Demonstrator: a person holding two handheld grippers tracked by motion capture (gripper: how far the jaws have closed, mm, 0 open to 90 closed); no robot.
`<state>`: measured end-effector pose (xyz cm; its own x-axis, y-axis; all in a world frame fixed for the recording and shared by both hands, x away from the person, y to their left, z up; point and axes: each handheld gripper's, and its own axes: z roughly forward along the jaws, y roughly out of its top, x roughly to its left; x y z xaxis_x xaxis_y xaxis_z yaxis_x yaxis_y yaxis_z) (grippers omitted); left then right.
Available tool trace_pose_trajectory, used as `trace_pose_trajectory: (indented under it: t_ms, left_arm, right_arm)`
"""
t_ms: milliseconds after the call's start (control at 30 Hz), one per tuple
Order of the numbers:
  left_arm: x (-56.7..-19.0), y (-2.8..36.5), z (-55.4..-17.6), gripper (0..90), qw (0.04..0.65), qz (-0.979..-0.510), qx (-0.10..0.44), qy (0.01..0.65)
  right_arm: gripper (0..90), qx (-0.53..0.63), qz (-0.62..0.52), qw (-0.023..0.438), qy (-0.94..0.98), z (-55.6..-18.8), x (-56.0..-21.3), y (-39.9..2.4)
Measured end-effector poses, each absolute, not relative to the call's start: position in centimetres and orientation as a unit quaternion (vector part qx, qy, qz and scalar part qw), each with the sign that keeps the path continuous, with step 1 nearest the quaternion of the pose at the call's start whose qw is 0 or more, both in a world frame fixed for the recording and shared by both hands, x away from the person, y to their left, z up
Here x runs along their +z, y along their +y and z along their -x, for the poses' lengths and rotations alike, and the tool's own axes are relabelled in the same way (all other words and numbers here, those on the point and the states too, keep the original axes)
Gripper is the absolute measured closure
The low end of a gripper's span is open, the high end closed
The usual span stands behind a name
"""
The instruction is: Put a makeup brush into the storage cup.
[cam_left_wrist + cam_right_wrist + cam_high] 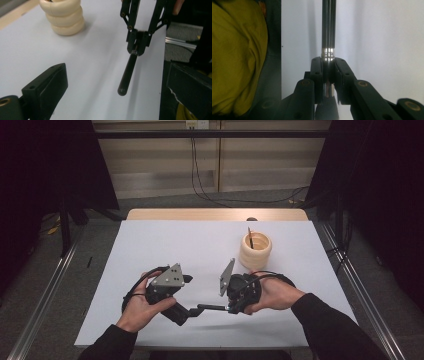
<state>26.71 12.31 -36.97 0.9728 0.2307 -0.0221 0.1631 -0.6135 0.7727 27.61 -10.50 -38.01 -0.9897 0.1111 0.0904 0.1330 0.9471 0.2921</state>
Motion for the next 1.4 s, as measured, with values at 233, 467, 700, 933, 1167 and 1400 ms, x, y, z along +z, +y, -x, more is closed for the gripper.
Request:
trace_pose_trajectory:
  t_ms: [233, 467, 700, 933, 1167, 1400]
  left_arm:
    - [-37.7, 11.4, -26.7, 6.5, 0.384, -0.920, 0.016, 0.077]
    - [-38.5, 10.7, -26.7, 11.7, 0.353, -0.934, 0.005, 0.064]
    - [-39.0, 10.2, -26.7, 14.3, 0.332, -0.940, 0.004, 0.078]
    - [-39.5, 9.6, -26.5, 25.2, 0.317, -0.945, -0.009, 0.076]
    - [-39.5, 9.8, -26.8, 49.7, 0.318, -0.945, -0.019, 0.080]
    - [-39.8, 9.3, -26.7, 62.8, 0.300, -0.951, -0.024, 0.075]
  right_arm:
    - [78.4, -0.136, 0.047, 0.035, -0.989, -27.6, -38.4, -10.0]
    - [78.4, -0.128, 0.035, 0.038, -0.990, -27.5, -38.7, -9.5]
    - [78.4, -0.128, 0.036, 0.039, -0.990, -27.3, -38.6, -9.4]
    - [78.5, -0.130, 0.034, 0.040, -0.990, -27.2, -38.7, -9.1]
    - [78.4, -0.138, 0.026, 0.040, -0.989, -27.1, -38.9, -9.0]
    - [78.5, -0.140, 0.024, 0.041, -0.989, -27.0, -38.8, -8.9]
